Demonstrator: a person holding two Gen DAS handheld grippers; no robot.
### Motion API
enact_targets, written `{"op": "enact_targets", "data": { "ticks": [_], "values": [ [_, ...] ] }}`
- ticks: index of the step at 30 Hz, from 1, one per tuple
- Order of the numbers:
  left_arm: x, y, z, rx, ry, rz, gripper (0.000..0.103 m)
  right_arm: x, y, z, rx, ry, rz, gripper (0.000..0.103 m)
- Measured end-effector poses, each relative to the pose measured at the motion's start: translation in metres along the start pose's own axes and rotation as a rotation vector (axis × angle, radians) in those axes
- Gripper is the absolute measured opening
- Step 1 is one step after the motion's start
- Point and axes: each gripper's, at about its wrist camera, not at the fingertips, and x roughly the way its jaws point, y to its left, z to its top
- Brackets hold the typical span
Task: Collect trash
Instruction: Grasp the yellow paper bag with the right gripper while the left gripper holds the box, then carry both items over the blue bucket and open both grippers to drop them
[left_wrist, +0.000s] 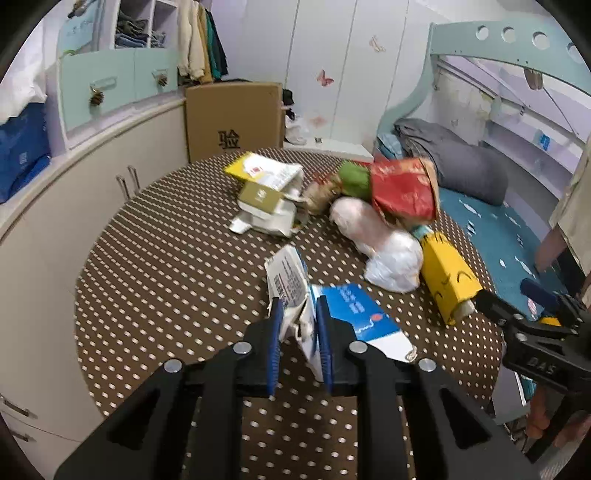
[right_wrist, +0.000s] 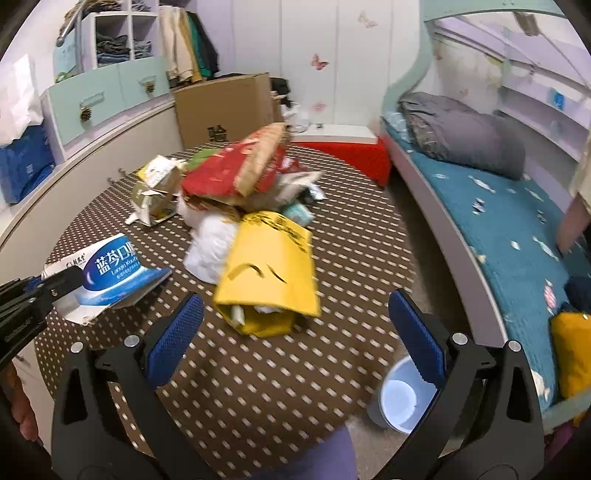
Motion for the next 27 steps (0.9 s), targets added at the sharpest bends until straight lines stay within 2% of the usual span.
{"op": "enact_targets", "data": {
  "ticks": [7,9,10,11,13,22,27],
  "values": [
    [-0.010,0.004,0.006,0.016,-0.049,0.017,0.016,0.039,0.009,0.007,0.028,0.086,0.046,0.097],
    [-0.009,0.002,0.007,0.027,-0.055,0.020,0.015,0.043,0.010,0.008,0.028,0.082,0.050,0.086],
    [-0.010,0.001,0.008,0.035,-0.059,0.019,0.015,0.046,0.010,0.009,0.029,0.089,0.047,0.063],
    [-0.012,-0.001,0.008,0.037,-0.066,0.014,0.015,0.048,0.008,0.009,0.041,0.108,0.045,0.055],
    [-0.017,-0.005,0.009,0.048,-0.077,0.001,0.014,0.047,0.003,0.008,0.067,0.115,0.061,0.050],
    [-0.031,-0.031,0.017,0.101,-0.140,-0.033,0.014,0.012,-0.015,0.004,0.085,0.059,0.070,0.049],
    [-0.036,-0.054,0.021,0.145,-0.164,-0.067,0.014,-0.006,-0.031,0.000,0.105,0.026,0.051,0.052]
  ]
}}
